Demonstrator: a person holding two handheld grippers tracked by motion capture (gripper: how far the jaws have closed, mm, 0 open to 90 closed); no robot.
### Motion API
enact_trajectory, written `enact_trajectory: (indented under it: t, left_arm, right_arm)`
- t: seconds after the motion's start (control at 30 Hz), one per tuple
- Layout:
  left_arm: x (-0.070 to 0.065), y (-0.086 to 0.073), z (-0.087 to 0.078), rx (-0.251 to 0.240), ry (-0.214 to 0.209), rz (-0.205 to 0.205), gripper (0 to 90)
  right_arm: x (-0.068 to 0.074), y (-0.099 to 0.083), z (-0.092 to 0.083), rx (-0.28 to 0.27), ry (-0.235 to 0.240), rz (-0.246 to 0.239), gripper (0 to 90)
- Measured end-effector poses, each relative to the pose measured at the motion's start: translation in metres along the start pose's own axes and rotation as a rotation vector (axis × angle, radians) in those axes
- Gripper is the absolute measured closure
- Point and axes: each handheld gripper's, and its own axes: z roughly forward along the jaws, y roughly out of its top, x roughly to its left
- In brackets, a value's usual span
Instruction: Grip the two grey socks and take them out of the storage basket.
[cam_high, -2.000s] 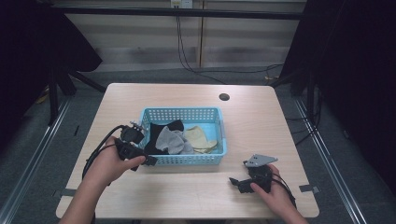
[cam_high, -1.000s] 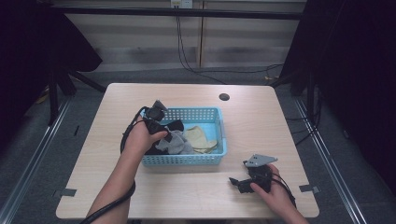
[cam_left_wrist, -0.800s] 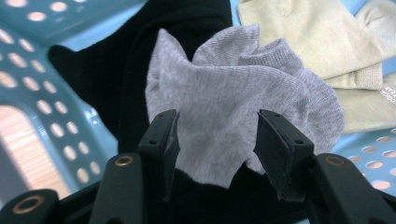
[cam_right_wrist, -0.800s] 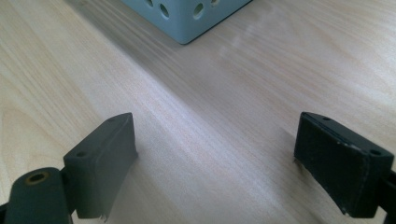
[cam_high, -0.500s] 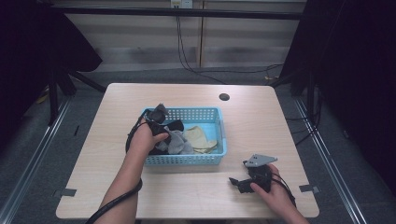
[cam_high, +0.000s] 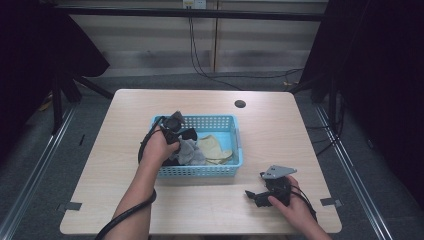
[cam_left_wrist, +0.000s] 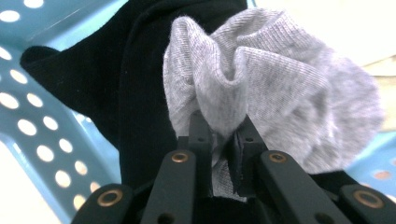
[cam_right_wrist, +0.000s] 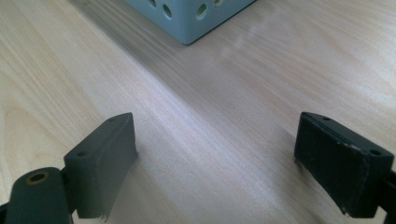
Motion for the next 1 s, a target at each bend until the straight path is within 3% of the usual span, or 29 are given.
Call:
enact_trajectory:
  t: [0.1,0.2,0.23,0.33,0.53,1.0]
  left_arm:
    - [0.001,0.001,-0.016,0.008,0.002,0.006,81.1]
    - [0.003,0.001,-0.023,-0.011,-0.018,-0.003,81.0]
    - [0.004,0.000,-0.033,-0.023,-0.021,-0.005,81.0]
    - [0.005,-0.001,-0.043,-0.022,-0.028,0.010,81.0]
    - [0.007,-0.002,-0.056,-0.005,-0.031,0.003,81.0]
    - [0.017,-0.004,-0.094,-0.029,-0.040,-0.028,80.8]
  right_arm:
    - [0.000,0.000,0.000,0.000,0.001,0.000,12.2]
    - [0.000,0.000,0.000,0.000,0.001,0.000,12.2]
    - [0.000,0.000,0.000,0.000,0.001,-0.002,12.2]
    - [0.000,0.000,0.000,0.001,0.001,0.003,12.2]
    - [0.000,0.000,0.000,0.001,0.001,0.001,12.2]
    - [0.000,0.000,0.000,0.001,0.001,0.003,12.2]
